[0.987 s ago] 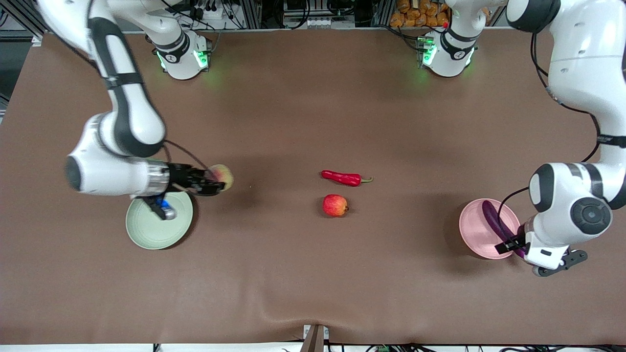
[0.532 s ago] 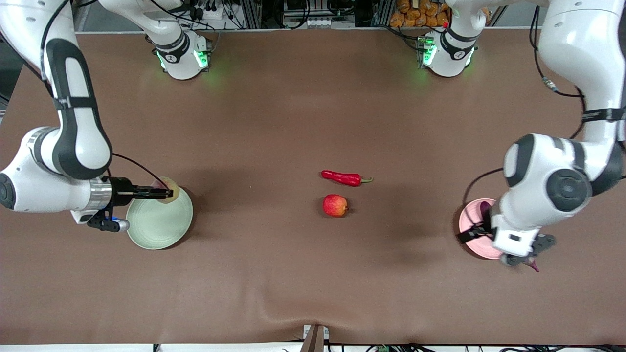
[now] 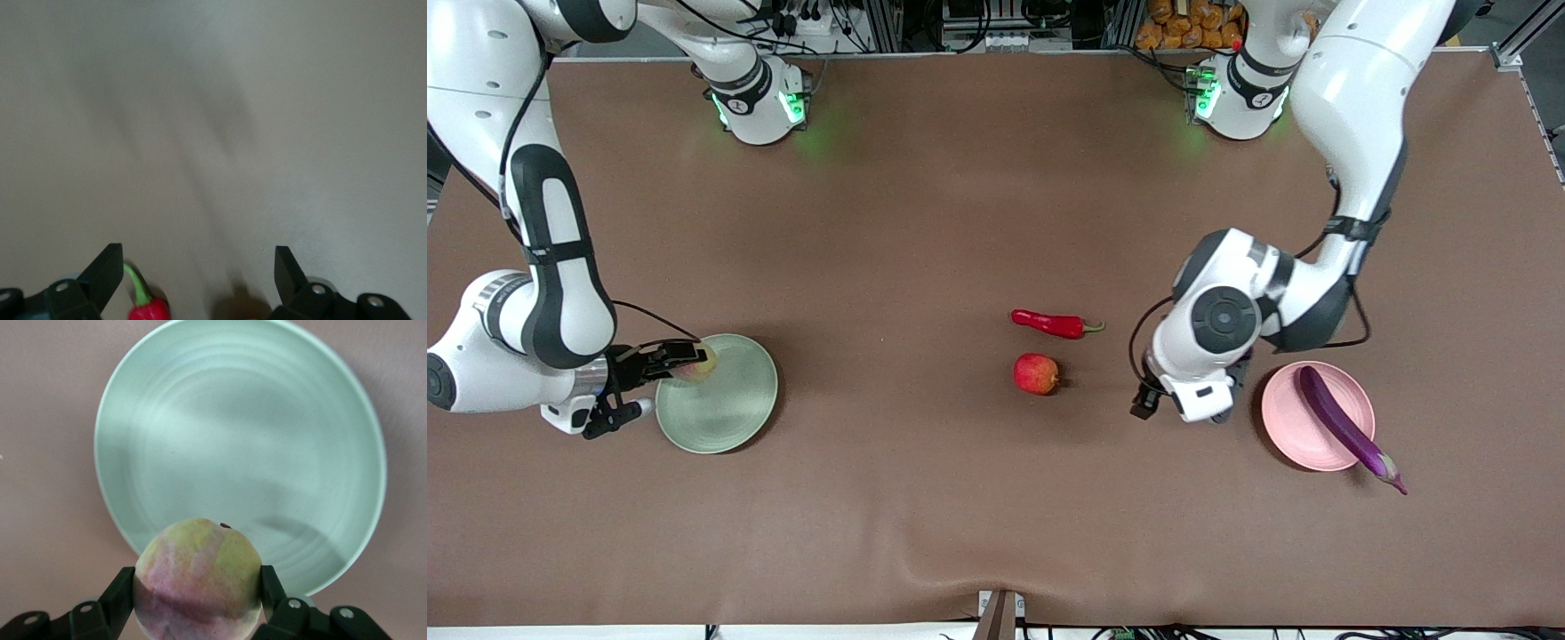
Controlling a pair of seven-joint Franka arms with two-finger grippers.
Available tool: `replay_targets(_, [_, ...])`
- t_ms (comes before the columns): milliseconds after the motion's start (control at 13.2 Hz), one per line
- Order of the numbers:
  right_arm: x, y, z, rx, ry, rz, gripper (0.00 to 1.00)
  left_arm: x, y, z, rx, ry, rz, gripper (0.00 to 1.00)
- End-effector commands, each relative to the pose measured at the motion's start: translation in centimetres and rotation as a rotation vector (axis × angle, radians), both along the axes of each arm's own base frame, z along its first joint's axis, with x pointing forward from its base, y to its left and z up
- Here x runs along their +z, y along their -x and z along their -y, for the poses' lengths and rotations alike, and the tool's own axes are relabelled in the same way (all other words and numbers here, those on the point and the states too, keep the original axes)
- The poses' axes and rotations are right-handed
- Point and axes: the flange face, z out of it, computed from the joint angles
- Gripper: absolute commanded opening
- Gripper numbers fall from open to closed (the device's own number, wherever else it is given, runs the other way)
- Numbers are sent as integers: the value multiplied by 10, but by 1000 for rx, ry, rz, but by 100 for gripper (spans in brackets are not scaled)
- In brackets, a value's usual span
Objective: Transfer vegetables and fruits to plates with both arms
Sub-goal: 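Reach the left gripper to the red chili while the right gripper lowers the peach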
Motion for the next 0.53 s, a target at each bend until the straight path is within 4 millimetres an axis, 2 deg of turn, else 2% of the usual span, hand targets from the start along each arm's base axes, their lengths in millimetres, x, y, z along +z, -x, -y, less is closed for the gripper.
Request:
replay_targets(0, [-6,-7,7,104,-23,42,54,-26,29,16,187,-11,-17,100])
replay_targets(152, [-7,-10,13,140,-28,73,60,-43,51,31,289,-19,-17,100])
replay_targets(228, [-7,-11,13,149,-29,80,73,-46,64,50,318,-10,-8,100])
replay_targets(304, [-7,-11,13,141,-32,78,100,-46,72,64,342,-7,0,100])
replay_targets(456, [-1,-13,11,124,-33,81,100,-48,78,75,355,2,5,100])
